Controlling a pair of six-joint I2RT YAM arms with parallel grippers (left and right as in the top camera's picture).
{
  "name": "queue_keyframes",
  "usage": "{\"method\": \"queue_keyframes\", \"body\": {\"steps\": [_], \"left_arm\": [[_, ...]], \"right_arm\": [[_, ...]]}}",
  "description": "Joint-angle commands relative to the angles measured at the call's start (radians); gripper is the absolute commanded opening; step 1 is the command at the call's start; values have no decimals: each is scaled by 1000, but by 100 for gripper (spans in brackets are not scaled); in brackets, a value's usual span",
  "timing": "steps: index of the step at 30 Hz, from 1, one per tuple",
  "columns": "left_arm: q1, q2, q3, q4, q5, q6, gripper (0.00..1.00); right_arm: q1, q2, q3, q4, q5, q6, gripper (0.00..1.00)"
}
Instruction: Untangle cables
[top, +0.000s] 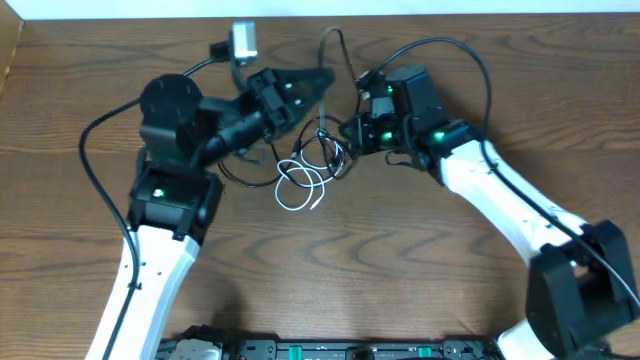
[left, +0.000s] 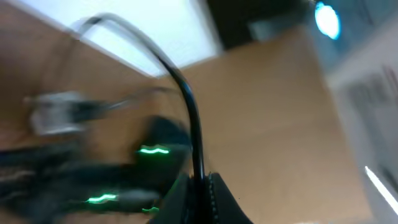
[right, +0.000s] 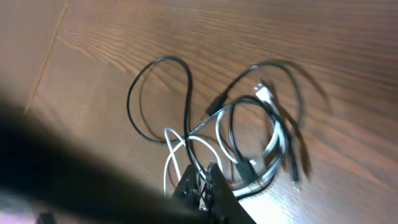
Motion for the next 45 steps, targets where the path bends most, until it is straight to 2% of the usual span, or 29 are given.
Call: {"method": "queue_keyframes", "body": {"steps": [1,6,13,14,15,19,20,24,28,31,37,42,45], "left_arm": [[87,-14,10,-167,-89,105,8],[199,-6,10,-465,-244,218,8],[203,-5,10,-657,-375,272,9],[203,-5,9,-671,-385,273,17],[203,-5,9,-681,-386,277,17],[203,-5,6,-701,-385,353,32],[203,-5,5,-705,-385,362,33],[203,-5,4,-726,-385,362,36],[203,-5,4,-731,-385,362,49],[203,-5,4,-738,-385,362,50],[203,-5,4,-741,-385,362,51],[203,-5,4,-744,-377,362,51],[193,-5,3,-755,-375,362,50]], "right_arm": [[-43,-113,10,-33,-12,34,1],[-114,-236,10,-95,-60,71,1],[-140,-371,10,-52,-73,148,1],[-140,-386,10,-37,-74,161,1],[-140,-399,10,-21,-76,174,1],[-140,-452,10,87,-129,223,1],[-140,-459,10,113,-138,237,1],[-140,-481,10,231,-159,305,1],[-140,-486,10,362,-159,314,1],[-138,-485,10,364,-130,313,1],[-94,-456,10,256,-37,344,1],[-51,-423,10,293,-20,496,1],[-41,-420,10,352,-5,716,1]]}}
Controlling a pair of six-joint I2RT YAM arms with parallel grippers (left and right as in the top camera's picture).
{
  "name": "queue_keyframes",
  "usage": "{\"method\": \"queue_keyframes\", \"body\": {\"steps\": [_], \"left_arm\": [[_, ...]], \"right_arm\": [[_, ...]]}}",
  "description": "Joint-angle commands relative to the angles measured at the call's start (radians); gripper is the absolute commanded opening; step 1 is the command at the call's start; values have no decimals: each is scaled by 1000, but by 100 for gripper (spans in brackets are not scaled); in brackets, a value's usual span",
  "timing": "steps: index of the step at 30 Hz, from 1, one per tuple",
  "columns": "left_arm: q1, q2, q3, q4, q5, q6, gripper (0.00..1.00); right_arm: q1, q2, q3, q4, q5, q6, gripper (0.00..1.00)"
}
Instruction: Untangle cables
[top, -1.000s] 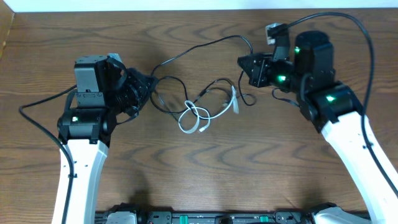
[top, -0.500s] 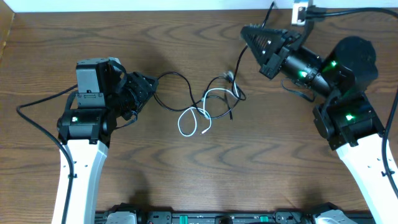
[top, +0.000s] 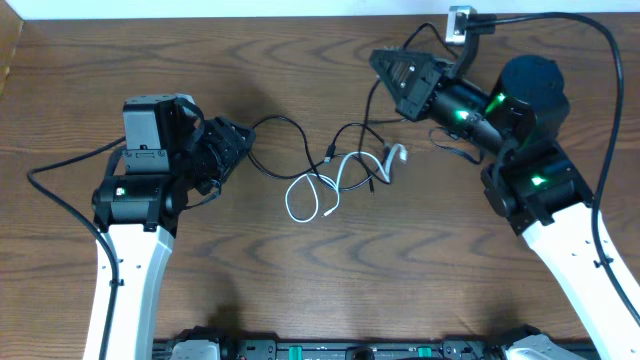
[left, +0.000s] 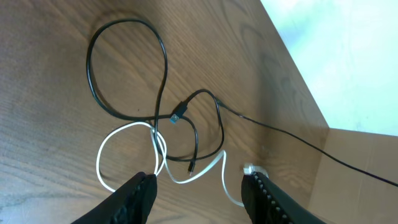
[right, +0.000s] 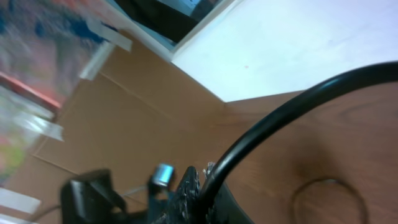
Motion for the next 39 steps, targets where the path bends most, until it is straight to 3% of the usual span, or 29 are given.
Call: {"method": "queue_keyframes", "body": {"steps": [1,3,6,10,12,16,22,24,27,29,30,32,36,39], "left_arm": [[-11,-5,3,-11,-6,12,50],[-16,-2,3,-14,-6,12,50],[-16,5,3,-19,-6,12,50],[-16,13,3,-26,-6,12,50],[-16,19,3,-24,-7,12,51],[-16,35,3,-21,-6,12,51],[-16,47,3,-21,-6,12,50],[-15,47,4,-9,-6,11,50],[-13,47,4,40,-6,-21,34],[-13,46,4,76,-6,-65,34],[-13,45,4,90,-5,-80,35],[-13,45,4,118,-5,-92,47],[-14,45,4,130,-5,-133,82],[-14,45,4,129,-1,-192,90]], "right_arm": [[11,-2,10,61,35,269,2],[10,-2,10,105,54,257,1],[11,-2,10,21,176,68,1],[30,17,10,-363,580,51,2],[38,39,10,-476,663,60,2],[31,61,10,-528,558,60,1],[19,51,10,-357,308,24,2],[23,52,10,-329,249,-32,2],[34,52,10,-338,203,-192,1],[45,52,10,-366,163,-312,1],[50,52,10,-384,131,-370,1],[58,52,10,-412,55,-474,1],[78,53,10,-451,-187,-745,1],[99,55,9,-490,-311,-927,1]]}}
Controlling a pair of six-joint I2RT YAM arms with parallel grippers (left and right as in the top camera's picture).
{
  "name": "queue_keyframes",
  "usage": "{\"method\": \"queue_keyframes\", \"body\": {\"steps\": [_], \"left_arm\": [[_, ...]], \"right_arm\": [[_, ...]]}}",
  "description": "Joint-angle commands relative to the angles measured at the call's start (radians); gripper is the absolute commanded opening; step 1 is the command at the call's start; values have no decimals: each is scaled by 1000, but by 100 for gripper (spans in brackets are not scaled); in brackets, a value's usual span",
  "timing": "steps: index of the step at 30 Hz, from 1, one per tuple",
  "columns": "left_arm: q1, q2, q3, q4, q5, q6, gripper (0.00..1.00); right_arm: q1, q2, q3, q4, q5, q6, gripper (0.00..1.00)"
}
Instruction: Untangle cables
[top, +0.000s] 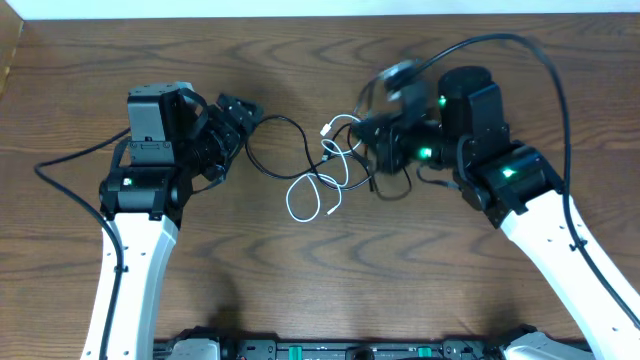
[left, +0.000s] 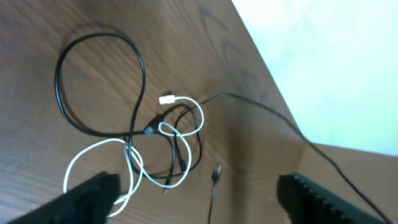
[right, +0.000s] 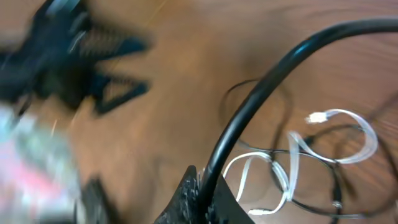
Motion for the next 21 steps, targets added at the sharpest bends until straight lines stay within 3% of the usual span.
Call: {"method": "queue_keyframes", "body": {"steps": [1,4,8,21], "left_arm": [[0,4,4,0,8,-82,90],[0,4,4,0,87,-112,92],[0,4,4,15,208,-251,94],[0,4,4,94,443,-375,95]], "right_arm": [[32,-11,8,-32,-239,-348,1],[48,-7,7,-62,-240,-427,1],[75,-4,6,-127,-324,-612,1],[83,-2,6,-141,-328,-620,1]]}}
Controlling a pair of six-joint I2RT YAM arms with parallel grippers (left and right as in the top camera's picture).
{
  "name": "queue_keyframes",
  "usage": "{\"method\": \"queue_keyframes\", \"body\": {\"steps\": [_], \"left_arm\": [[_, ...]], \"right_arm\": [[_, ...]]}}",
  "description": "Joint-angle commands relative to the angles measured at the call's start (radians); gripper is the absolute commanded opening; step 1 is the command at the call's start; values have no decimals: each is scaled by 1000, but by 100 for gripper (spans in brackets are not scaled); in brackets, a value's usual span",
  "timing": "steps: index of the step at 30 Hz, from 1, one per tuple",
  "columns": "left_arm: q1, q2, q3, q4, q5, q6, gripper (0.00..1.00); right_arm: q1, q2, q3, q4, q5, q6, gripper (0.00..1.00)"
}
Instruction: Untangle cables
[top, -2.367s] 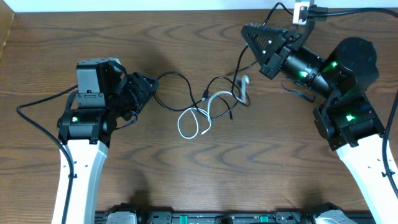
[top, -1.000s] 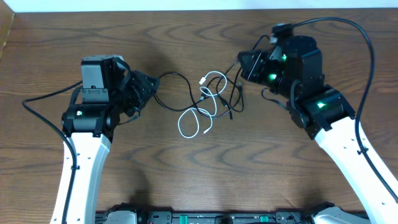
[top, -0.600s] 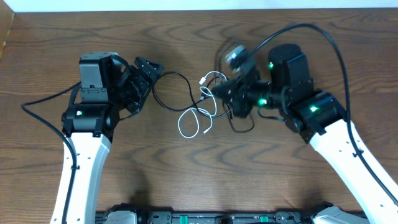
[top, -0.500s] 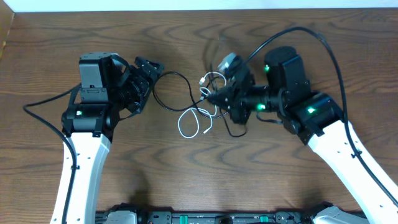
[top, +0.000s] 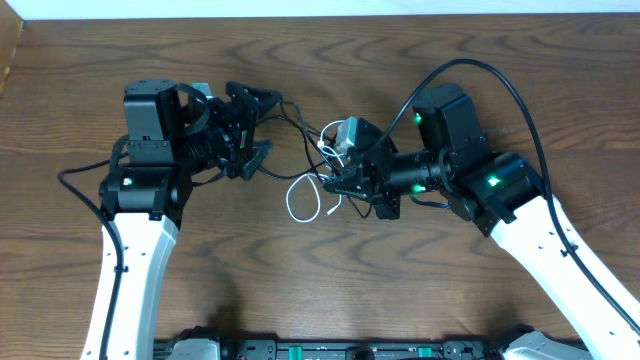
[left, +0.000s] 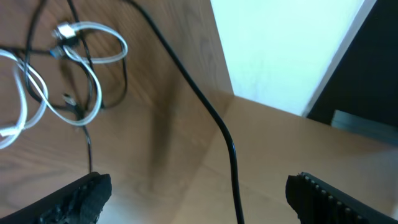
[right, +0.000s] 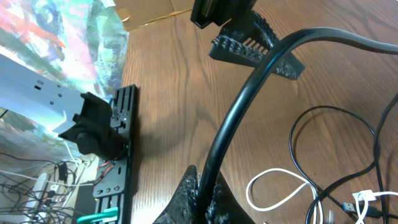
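A tangle of thin cables lies mid-table: a white cable (top: 305, 200) in loops, its white plug (top: 345, 135), and a black cable (top: 300, 125). My right gripper (top: 337, 180) points left over the tangle and is shut on the black cable (right: 261, 81), which rises from its fingers (right: 214, 202). My left gripper (top: 268, 125) stands wide open at the tangle's left. In the left wrist view the black cable (left: 205, 109) runs between its spread fingers (left: 81, 196) without touching them. The white loops (left: 93, 62) lie beyond.
The wooden table (top: 300, 290) has a black equipment rail (top: 330, 350) along its front edge, also seen as the rail (right: 118, 143) in the right wrist view. Each arm trails its own black lead (top: 500, 80) over the table.
My left gripper has moved right, up to the tangle, and the black cable now passes between its open fingers. My right gripper, still shut on that cable, has shifted left and nearer.
Both grippers were shut on cables over the bunched tangle at the back centre. Then the arms stood apart, left open, right holding the black cable high at the back right, the tangle stretched. The right then came back over the tangle, and now both meet there.
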Motion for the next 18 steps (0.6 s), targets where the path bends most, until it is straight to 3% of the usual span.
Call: {"method": "queue_keyframes", "body": {"steps": [1,5,12,15,18], "left_arm": [[0,4,4,4,130,-96,95],[0,4,4,20,231,-175,94],[0,4,4,64,309,-175,89],[0,4,4,64,318,-175,79],[-1,3,4,64,389,-195,78]], "right_arm": [[4,-1,6,-1,-29,-30,1],[4,12,6,-1,-29,-30,1],[7,30,6,0,-39,-19,1],[20,30,6,5,-51,-19,1],[31,31,6,6,-51,-19,1]]}}
